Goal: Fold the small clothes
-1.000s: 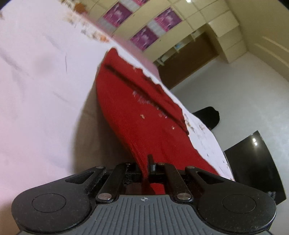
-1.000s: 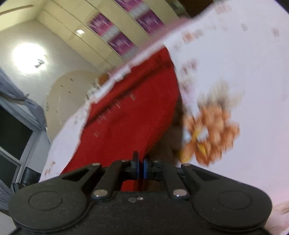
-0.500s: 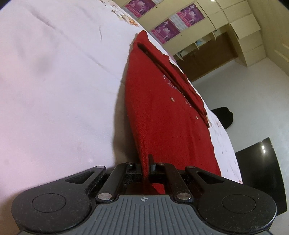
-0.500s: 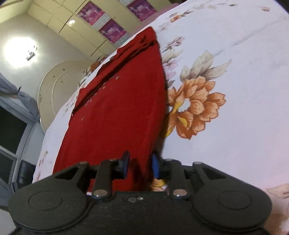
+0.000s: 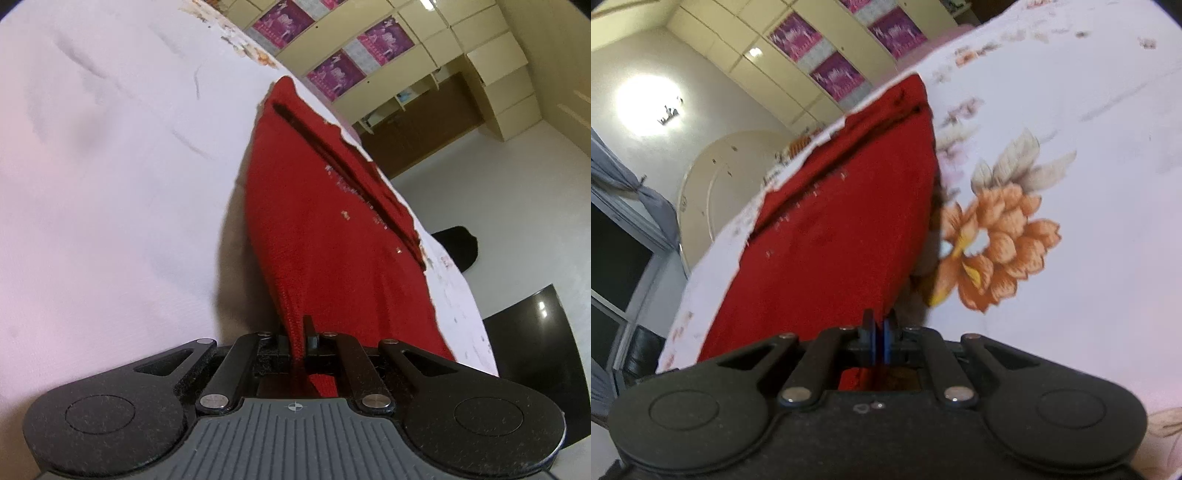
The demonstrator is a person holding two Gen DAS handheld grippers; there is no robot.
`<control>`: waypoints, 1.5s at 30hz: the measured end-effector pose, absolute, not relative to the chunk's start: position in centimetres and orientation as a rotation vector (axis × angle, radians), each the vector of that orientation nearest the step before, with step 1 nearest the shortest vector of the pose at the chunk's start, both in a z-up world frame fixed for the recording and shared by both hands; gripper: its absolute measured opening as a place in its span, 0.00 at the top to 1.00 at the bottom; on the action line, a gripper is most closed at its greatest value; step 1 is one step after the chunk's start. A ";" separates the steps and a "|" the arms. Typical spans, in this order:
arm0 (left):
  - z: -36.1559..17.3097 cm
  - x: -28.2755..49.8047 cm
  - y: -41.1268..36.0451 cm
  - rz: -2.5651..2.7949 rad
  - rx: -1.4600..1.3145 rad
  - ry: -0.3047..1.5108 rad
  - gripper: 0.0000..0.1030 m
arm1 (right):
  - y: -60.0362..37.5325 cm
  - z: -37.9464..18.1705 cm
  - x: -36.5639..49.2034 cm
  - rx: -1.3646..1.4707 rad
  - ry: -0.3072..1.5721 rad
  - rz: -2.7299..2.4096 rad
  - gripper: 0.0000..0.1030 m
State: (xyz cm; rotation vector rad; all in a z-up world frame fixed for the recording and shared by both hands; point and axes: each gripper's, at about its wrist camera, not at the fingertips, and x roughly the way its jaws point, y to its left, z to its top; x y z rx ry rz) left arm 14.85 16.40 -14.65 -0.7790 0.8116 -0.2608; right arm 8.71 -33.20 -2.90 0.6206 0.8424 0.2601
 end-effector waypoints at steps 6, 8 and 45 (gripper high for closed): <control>-11.0 16.9 16.9 -0.308 -0.761 0.733 0.97 | -33.4 -0.1 9.4 0.634 0.753 0.252 0.95; -9.6 18.6 16.8 -0.323 -0.744 0.706 0.97 | -33.4 1.2 10.4 0.617 0.724 0.253 0.95; -10.8 53.7 15.1 -0.175 -0.659 0.726 0.09 | -38.7 -7.5 45.7 0.940 0.752 0.174 0.50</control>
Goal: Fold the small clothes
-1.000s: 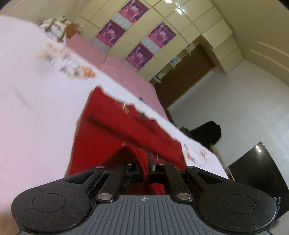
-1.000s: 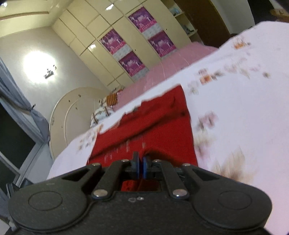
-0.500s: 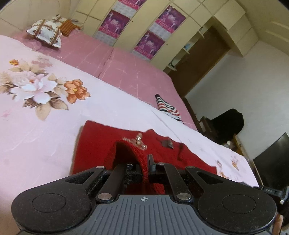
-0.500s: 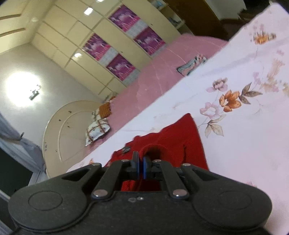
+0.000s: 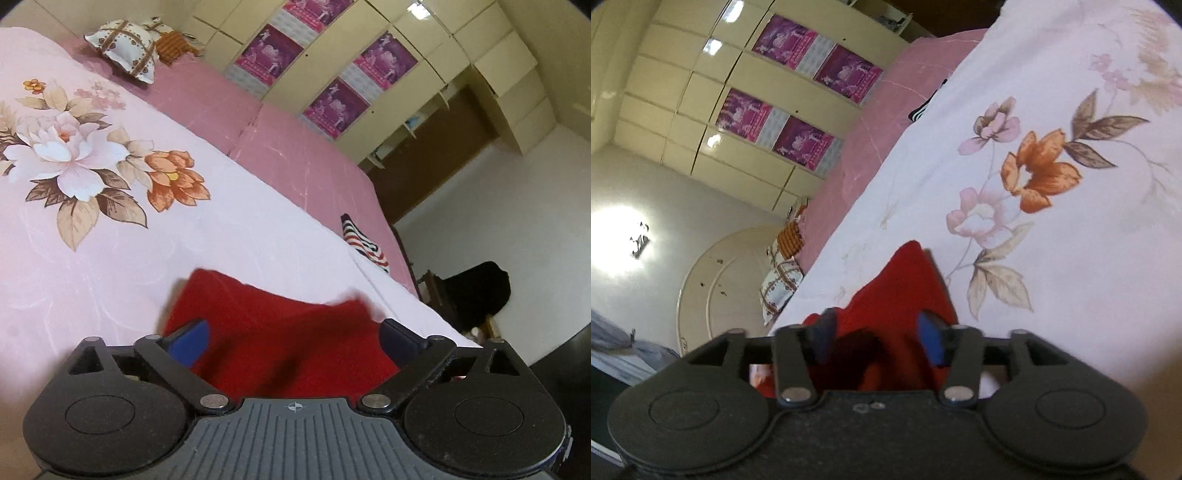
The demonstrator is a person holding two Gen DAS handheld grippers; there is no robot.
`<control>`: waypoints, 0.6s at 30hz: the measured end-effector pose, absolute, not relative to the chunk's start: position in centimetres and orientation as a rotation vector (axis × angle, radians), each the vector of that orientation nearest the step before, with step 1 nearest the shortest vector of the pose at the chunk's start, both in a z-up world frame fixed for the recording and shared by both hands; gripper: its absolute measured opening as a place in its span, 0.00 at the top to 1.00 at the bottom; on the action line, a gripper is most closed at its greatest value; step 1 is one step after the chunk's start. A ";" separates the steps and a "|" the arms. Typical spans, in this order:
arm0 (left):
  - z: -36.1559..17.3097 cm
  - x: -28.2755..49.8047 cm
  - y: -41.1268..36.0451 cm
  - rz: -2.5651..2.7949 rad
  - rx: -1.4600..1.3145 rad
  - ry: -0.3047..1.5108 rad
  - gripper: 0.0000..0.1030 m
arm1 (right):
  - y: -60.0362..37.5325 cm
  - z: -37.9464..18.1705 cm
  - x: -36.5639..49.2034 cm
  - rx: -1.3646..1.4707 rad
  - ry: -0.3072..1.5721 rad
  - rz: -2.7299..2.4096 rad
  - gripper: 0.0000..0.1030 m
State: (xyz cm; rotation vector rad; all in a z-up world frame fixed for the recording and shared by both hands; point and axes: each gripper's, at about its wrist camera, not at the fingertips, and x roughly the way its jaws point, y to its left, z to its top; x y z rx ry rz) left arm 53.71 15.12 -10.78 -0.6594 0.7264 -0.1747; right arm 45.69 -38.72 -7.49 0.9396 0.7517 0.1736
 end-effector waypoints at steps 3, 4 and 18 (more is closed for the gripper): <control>-11.0 54.4 15.0 -0.165 -0.568 0.767 0.26 | -38.1 -7.1 46.0 0.860 0.746 0.197 0.50; -11.0 54.5 14.7 -0.170 -0.523 0.774 0.28 | -37.8 -6.7 46.0 0.830 0.738 0.202 0.50; -10.2 53.9 9.5 -0.156 -0.076 0.736 0.90 | -29.4 -2.8 46.5 0.064 0.773 0.243 0.85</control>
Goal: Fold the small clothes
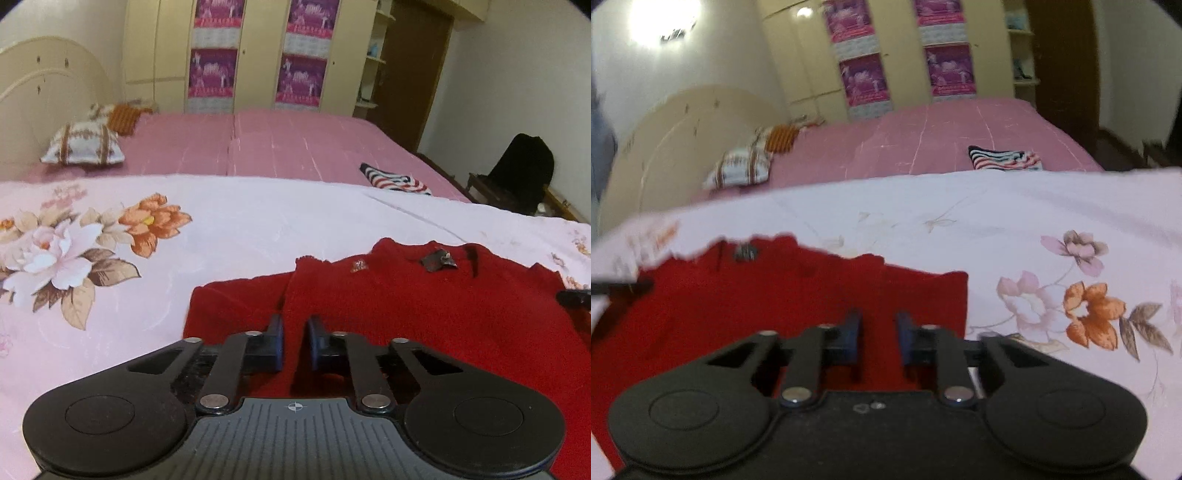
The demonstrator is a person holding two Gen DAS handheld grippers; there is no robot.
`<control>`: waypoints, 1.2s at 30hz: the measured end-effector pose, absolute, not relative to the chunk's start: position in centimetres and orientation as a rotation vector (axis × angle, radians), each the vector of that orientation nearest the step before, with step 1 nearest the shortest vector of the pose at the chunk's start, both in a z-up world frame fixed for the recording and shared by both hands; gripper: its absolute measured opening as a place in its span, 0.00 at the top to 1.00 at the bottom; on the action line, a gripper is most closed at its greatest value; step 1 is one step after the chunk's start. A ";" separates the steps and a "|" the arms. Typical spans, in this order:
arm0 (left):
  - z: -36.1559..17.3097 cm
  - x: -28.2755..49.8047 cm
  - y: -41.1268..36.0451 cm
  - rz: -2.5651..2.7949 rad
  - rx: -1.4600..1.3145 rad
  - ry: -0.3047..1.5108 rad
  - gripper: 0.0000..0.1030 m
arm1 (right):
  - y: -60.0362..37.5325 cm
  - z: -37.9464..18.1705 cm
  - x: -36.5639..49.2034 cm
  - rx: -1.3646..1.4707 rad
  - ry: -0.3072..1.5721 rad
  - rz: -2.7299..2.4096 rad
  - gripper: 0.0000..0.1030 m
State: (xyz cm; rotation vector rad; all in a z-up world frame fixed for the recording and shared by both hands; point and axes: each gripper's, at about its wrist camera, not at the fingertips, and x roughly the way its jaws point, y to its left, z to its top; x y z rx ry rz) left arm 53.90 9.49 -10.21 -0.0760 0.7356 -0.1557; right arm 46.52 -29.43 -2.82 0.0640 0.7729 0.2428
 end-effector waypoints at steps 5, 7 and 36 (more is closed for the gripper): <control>-9.5 52.5 10.1 -0.146 -0.103 0.643 0.95 | -28.4 -2.0 45.0 -0.018 0.685 0.216 0.93; -9.0 51.9 10.5 -0.132 -0.120 0.593 0.95 | -28.3 -1.4 44.9 -0.021 0.642 0.214 0.94; -10.8 57.1 9.1 -0.231 -0.085 0.754 0.94 | -28.2 -4.1 48.6 -0.024 0.705 0.167 0.81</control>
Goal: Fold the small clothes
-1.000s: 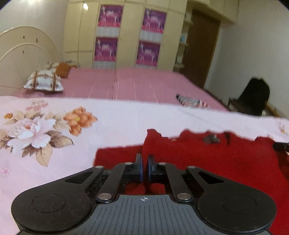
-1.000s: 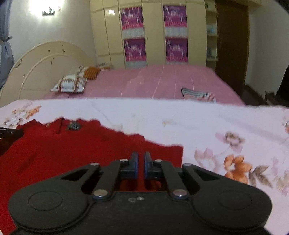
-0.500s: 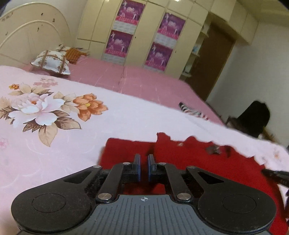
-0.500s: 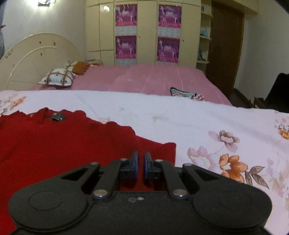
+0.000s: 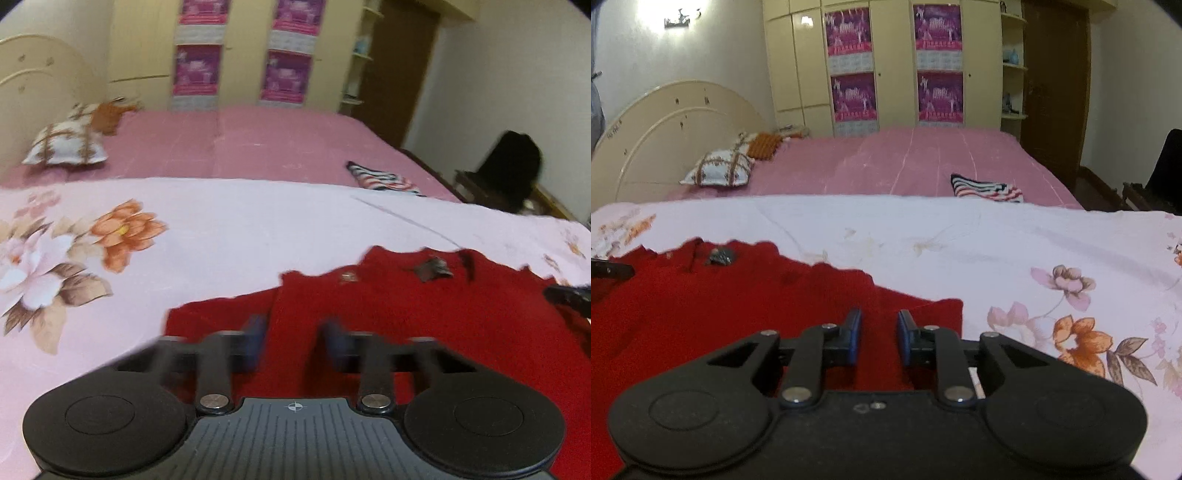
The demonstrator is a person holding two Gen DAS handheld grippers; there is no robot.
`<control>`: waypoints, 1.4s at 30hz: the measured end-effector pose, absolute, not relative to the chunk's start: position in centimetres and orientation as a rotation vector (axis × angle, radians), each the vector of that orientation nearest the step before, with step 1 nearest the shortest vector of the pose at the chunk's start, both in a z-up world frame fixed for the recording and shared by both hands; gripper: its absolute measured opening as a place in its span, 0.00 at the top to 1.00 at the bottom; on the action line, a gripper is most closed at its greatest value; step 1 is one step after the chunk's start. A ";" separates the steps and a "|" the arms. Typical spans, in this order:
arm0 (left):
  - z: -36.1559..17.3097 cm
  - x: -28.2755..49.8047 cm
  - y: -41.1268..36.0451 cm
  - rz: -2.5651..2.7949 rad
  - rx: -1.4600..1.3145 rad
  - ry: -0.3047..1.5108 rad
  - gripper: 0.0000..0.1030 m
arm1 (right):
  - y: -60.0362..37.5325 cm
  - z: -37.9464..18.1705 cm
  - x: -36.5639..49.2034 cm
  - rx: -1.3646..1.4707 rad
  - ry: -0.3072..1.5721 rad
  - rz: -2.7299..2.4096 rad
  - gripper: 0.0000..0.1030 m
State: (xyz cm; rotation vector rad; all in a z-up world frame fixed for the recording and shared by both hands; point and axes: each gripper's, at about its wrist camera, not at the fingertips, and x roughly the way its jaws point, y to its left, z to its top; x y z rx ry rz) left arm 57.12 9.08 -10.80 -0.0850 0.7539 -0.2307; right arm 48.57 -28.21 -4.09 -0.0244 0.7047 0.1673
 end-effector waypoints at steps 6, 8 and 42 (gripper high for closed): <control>-8.8 53.9 9.0 -0.189 -0.083 0.479 0.95 | -26.7 -3.5 47.1 -0.171 0.609 0.172 0.95; -8.6 53.8 9.7 -0.165 -0.119 0.445 0.95 | -26.7 -2.6 46.4 -0.174 0.547 0.157 0.95; -9.5 51.4 5.8 -0.168 0.103 0.652 0.19 | -29.0 -4.3 45.3 -0.198 0.710 0.141 0.69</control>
